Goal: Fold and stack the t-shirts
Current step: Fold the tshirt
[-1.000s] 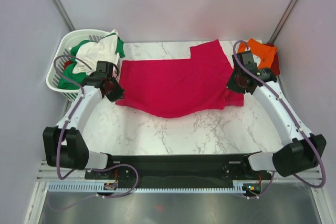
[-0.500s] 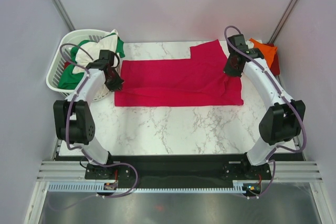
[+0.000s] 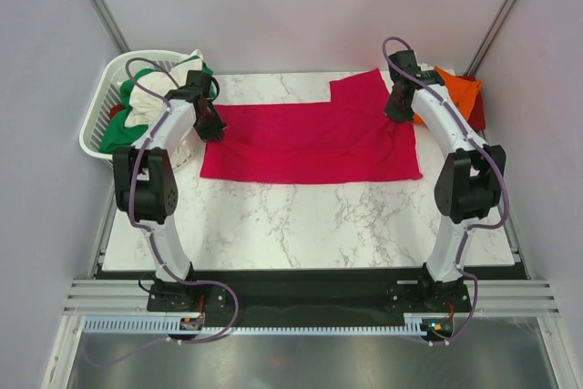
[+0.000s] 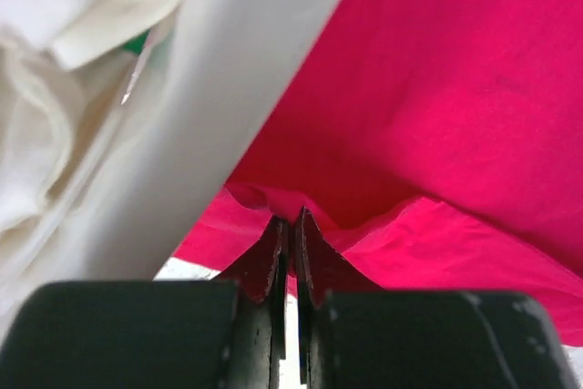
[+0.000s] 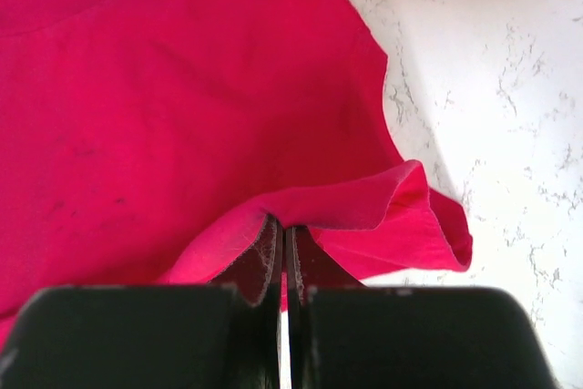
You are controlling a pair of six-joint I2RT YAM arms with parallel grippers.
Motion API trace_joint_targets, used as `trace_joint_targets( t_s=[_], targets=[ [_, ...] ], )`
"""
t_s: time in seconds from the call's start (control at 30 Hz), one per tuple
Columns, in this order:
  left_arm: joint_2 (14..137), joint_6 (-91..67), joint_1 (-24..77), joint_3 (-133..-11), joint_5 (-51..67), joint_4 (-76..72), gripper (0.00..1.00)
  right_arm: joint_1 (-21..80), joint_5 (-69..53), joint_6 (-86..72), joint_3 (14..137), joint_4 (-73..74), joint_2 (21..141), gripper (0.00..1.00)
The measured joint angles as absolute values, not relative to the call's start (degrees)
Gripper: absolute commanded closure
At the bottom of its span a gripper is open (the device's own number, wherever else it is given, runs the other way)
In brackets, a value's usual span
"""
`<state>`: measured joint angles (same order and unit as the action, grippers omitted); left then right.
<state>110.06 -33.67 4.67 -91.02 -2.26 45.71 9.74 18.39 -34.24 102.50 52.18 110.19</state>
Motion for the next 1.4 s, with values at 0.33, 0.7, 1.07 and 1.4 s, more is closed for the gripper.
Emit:
trace_joint_targets(
  t_s=[0.33,0.7,1.07,1.4],
  targets=[
    [115.18,-32.34,6.24,-97.60,-4.25,46.11,0.38,6.81,17.78,-32.95,117.40,52.84,124.27,0.18],
    [105.30,-34.30,5.37,-91.88,-10.66,50.70,0.37,2.85,21.23,-31.18,116.16,52.84,122.41,0.08],
    [98.74,-34.96,6.94,-74.37,-13.28,48.21,0.38,-6.24,2.94,-31.20,65.56,35.11,91.53,0.13],
    [101.34,-36.62,8.03,-73.38,-13.56,43.05,0.35,-6.81,-5.39,-31.27,55.92,26.72,92.58,0.16]
  ],
)
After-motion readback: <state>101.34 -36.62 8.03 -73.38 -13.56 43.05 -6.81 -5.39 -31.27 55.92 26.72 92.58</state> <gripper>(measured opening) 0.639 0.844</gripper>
